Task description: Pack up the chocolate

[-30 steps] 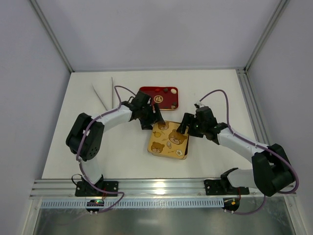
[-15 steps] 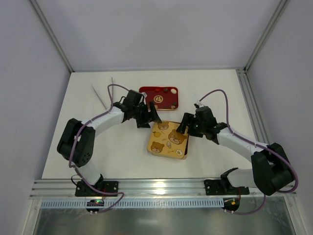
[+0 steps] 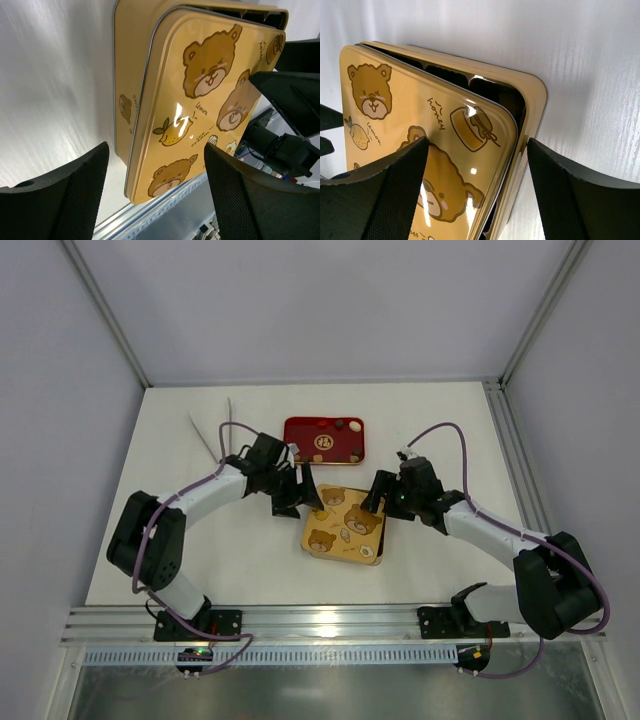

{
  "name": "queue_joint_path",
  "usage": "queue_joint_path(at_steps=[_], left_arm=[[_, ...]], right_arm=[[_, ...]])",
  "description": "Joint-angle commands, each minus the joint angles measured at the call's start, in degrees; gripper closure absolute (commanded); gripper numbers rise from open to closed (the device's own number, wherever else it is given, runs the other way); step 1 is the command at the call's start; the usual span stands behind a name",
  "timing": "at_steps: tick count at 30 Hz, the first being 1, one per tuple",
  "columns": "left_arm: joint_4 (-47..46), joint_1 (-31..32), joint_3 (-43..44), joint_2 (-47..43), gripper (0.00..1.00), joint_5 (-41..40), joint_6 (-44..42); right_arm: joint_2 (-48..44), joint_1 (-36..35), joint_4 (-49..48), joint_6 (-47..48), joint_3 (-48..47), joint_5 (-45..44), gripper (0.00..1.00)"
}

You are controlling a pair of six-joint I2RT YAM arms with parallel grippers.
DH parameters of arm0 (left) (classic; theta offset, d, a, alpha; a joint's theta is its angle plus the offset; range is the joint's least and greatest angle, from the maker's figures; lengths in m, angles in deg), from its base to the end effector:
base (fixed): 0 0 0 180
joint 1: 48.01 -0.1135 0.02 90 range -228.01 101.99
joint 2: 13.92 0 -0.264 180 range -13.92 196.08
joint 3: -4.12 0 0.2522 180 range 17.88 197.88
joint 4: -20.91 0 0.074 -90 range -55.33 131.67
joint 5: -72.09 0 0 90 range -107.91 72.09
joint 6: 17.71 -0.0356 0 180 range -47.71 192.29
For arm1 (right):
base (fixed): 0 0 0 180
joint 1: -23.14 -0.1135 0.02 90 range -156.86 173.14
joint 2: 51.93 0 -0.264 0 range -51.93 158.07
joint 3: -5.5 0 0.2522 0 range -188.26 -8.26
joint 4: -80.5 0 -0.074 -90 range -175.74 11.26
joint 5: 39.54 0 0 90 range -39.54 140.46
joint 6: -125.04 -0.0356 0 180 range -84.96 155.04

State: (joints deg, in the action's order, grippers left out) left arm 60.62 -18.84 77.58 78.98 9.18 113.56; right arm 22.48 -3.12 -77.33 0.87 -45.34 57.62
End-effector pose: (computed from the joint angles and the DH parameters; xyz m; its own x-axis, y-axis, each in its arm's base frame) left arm 0.2762 -0.1727 0.2025 -0.9842 -0.1232 -0.1275 -0.0151 0.7747 -0.6321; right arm 0.2281 0.1175 0.1886 -0.8218 0.2160 -0.5273 -0.0670 0.8823 0.4658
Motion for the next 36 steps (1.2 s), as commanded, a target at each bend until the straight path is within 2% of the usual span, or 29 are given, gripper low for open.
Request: queue_joint_path(at_steps=[1,18,36], left_arm=[[2.08,0.01,-0.46,-2.29,0.25,3.49,-1.55],[6.74,3.09,1.03,-1.76,0.3,3.23,-3.04],[8.41,6.16,6.3,1.84,0.33,2.44,-1.46]], right_arm=[[-0.06,-0.46,-1.28,0.25,-2.12,-0.65,0.2],[-1.11,-0.37,0.21,0.16,-3.0,-0.92,0.19],[-0.67,-1.16,3.11,0.77,-5.28,-1.27,0.19]])
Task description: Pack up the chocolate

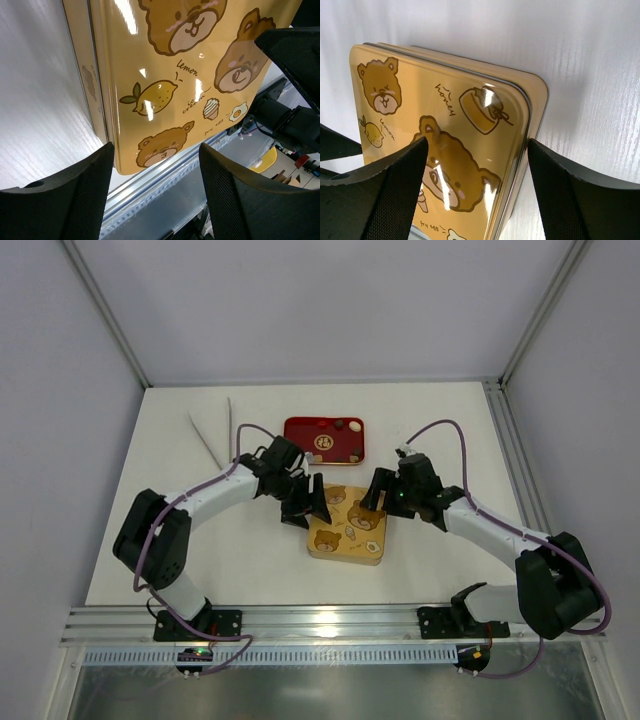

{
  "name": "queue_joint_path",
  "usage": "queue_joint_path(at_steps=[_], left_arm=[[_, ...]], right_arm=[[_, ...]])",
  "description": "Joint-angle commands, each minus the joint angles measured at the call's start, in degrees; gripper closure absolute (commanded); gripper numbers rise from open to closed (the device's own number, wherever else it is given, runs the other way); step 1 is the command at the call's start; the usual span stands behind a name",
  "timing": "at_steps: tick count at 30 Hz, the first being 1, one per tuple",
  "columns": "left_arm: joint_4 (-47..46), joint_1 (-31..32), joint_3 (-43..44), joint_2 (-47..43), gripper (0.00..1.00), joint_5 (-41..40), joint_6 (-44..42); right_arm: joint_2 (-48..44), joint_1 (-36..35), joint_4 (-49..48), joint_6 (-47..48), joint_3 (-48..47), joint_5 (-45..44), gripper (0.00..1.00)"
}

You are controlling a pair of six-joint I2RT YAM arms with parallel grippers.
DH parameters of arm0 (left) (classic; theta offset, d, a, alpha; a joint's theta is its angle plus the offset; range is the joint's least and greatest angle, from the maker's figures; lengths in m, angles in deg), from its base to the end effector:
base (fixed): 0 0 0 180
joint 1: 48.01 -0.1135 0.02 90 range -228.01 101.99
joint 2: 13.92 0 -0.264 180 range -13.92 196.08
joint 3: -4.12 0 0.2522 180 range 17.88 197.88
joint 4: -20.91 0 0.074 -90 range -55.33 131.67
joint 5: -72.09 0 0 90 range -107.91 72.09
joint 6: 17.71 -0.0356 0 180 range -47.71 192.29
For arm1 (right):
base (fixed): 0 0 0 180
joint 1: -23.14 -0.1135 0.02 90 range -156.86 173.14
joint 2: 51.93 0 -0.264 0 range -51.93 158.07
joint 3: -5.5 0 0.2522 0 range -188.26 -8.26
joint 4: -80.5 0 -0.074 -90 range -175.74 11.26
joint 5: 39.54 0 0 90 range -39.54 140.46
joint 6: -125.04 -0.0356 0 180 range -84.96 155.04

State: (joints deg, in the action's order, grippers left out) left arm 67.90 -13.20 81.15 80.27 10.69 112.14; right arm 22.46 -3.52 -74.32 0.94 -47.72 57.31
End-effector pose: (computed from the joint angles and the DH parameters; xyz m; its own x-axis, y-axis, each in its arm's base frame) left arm 0.2581 -0.2002 0.2077 -0.9982 0.0088 -0.0587 0.0429 0.7911 -0.6101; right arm 0.2301 0.1203 0.1976 -0.8265 0.2079 -0.5232 -0.0673 0.8862 0.4584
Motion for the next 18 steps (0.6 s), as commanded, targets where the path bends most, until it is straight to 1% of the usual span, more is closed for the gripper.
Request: queue_joint_path(at_steps=[1,13,18], left_arm=[[1.74,0.61,3.09,0.9,0.33,0.84,-0.13],[5.26,1.05,6.26,3.28,0.33,-1.0,-1.71],[6.32,0.18,7.75,4.68,0.32,-2.32,-2.76]], right_arm=[[-0.65,-0.85,0.09,0.62,-3.07,-0.96,0.19],[0.84,-1.21,0.97,0.97,-3.43,-1.49,0.19],[1.81,-1.21,1.24,1.41,-3.69,-1.4,0.19]])
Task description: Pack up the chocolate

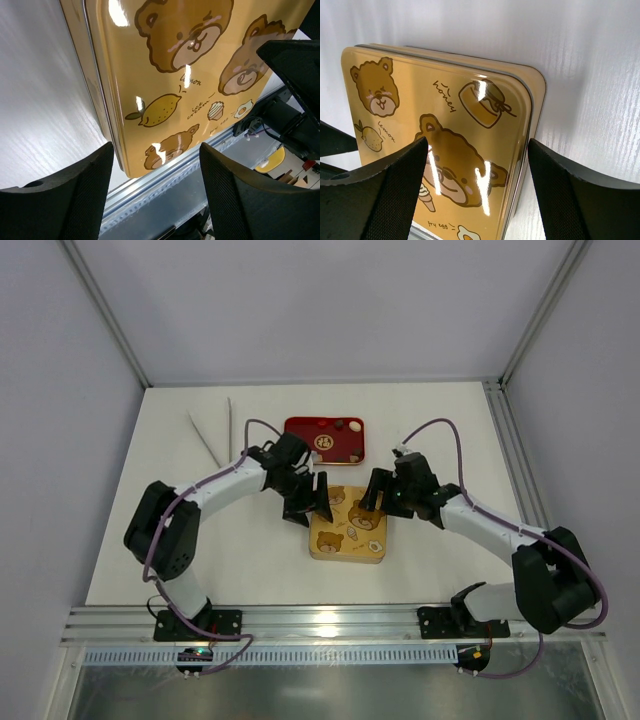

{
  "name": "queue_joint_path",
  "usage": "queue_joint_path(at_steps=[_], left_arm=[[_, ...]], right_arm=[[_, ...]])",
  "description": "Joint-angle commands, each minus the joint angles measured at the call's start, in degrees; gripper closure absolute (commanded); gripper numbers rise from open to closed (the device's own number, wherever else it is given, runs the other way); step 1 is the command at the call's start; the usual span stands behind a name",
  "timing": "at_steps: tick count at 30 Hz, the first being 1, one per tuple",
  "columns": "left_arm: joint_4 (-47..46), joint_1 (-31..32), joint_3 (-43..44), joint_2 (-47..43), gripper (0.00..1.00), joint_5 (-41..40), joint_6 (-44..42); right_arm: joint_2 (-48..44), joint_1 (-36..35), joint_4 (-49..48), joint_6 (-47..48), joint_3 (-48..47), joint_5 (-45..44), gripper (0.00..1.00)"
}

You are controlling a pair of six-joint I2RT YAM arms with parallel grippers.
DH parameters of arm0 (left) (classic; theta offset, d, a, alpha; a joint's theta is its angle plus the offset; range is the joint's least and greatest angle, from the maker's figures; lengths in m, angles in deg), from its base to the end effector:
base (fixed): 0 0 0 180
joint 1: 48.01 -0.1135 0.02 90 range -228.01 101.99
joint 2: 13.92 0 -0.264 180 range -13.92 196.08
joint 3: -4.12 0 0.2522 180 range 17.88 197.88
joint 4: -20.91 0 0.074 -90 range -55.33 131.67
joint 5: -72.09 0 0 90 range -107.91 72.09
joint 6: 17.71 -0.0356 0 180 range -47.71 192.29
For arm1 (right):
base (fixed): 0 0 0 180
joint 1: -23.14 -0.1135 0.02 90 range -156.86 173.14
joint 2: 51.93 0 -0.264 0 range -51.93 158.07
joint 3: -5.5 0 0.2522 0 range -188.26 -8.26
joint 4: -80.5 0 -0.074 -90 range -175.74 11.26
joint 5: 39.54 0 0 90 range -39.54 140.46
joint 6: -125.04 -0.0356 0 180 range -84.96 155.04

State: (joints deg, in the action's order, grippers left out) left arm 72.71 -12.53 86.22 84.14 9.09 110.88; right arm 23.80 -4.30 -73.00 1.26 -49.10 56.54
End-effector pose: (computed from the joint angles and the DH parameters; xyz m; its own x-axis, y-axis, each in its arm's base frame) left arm 0.2671 -0.2102 0.2077 -0.9990 0.0296 -0.0337 0.0435 0.8243 -0.5645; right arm 0.2325 0.1250 0.1976 -0.8350 0.1894 -0.5166 -0.0690 0.8955 0.4397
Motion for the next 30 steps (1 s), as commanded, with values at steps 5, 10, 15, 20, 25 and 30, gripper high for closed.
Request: queue_joint_path(at_steps=[5,10,15,20,25,30], left_arm=[[2.47,-1.91,5.13,2.48,0.29,-0.9,-2.55],[3.44,-2.96,7.42,5.03,0.29,-1.43,-3.43],[3.62,-3.32,9.01,7.23,0.29,-1.34,-3.87],[3.71,-3.49,10.23,8.99,0.3,-1.6,-3.87],[4.67,-4.02,12.6,10.31,0.3,-1.87,-4.13],[7.04,-4.55,15.77,11.71,0.3,-2.39,-5.01]], right_arm=[[1.8,-0.33,1.15,1.79,-3.37,-1.08,0.13],[2.76,-0.16,1.42,1.87,-4.07,-0.9,0.1],[4.08,1.25,1.33,2.05,-4.95,0.5,0.09],[5.4,2.48,1.24,2.58,-5.83,2.26,0.09],[6.36,3.79,0.98,2.67,-6.27,3.23,0.09],[6.72,4.59,1.24,2.93,-7.32,3.75,0.09]])
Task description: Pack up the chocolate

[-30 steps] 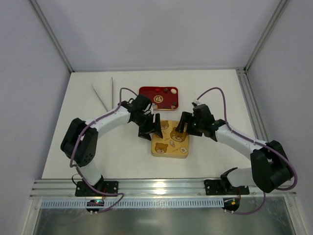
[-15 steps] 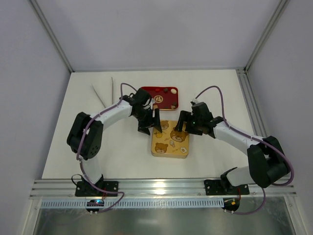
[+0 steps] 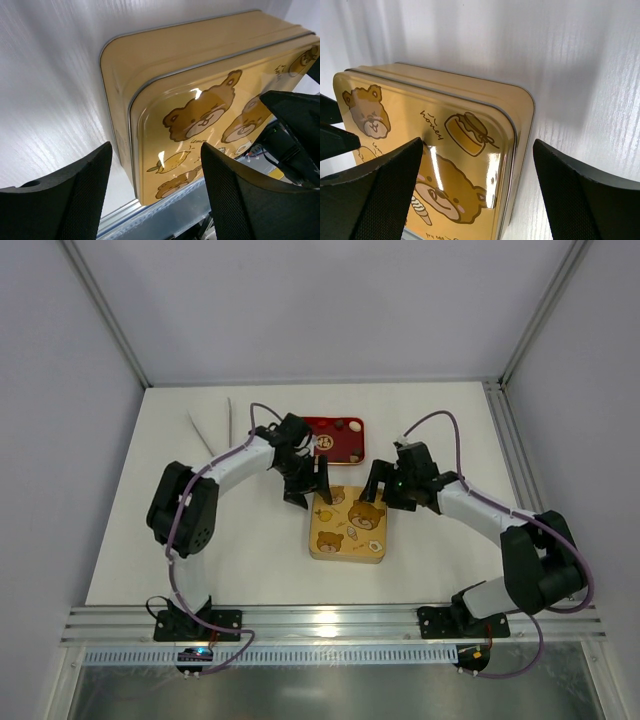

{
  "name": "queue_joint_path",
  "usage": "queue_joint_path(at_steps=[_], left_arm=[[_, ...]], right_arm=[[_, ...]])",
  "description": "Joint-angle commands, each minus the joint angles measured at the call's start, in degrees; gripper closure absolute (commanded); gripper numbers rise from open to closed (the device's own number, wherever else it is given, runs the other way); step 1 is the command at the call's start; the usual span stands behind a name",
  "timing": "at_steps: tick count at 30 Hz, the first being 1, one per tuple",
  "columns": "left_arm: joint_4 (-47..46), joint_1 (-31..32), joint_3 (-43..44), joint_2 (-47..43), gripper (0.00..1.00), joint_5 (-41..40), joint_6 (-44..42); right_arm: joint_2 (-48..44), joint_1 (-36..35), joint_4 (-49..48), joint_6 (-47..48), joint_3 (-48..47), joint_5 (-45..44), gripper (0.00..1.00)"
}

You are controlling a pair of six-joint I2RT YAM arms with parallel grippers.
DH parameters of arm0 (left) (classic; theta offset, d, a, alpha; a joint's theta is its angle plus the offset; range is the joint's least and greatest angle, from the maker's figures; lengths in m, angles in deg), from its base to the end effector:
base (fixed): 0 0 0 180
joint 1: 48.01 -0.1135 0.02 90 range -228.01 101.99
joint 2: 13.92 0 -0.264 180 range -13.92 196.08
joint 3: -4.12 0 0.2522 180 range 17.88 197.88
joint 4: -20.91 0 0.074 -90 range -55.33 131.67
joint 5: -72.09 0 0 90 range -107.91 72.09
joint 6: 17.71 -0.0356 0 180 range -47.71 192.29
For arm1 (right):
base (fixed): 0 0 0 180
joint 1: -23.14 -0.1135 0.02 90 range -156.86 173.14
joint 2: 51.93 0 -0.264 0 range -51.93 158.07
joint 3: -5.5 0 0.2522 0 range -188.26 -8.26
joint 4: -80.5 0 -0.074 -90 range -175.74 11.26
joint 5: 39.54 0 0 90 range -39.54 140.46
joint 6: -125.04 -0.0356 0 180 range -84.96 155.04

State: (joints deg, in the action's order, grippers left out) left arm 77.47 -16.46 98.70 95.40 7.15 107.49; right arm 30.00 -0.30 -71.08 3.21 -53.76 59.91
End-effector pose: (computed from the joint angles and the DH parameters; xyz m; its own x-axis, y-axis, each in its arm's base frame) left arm 0.3205 -0.2145 0.1978 -0.9995 0.0010 -0.0307 0.0166 0.8584 -0.5127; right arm 0.2584 0.1184 0.1928 -0.8634 0.1927 -0.4663 -0.0372 0.8973 0.4398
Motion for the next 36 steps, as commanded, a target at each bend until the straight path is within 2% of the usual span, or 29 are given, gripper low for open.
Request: queue_joint_path(at_steps=[1,9,16,25,36], left_arm=[[2.72,-0.61,4.34,0.72,0.3,-0.54,-1.89],[4.57,-0.79,6.2,1.43,0.3,-1.24,-3.29],[0.52,-1.49,3.39,-3.32,0.25,1.39,-3.82],[0.08,-1.76,-3.64,-9.2,0.27,2.89,-4.79],[-2.29,-0.18,-9.98,-11.76,0.3,3.59,-3.74]], right_arm=[[0.68,0.76,-0.68,1.07,-2.84,0.56,0.09],[0.08,1.29,0.2,1.69,-2.67,0.66,0.1],[-4.41,1.38,-1.47,1.78,-0.21,-0.4,0.1],[-8.71,1.38,-0.86,0.72,3.57,0.04,0.1],[-12.15,1.29,-2.08,-0.86,7.61,1.97,0.23]])
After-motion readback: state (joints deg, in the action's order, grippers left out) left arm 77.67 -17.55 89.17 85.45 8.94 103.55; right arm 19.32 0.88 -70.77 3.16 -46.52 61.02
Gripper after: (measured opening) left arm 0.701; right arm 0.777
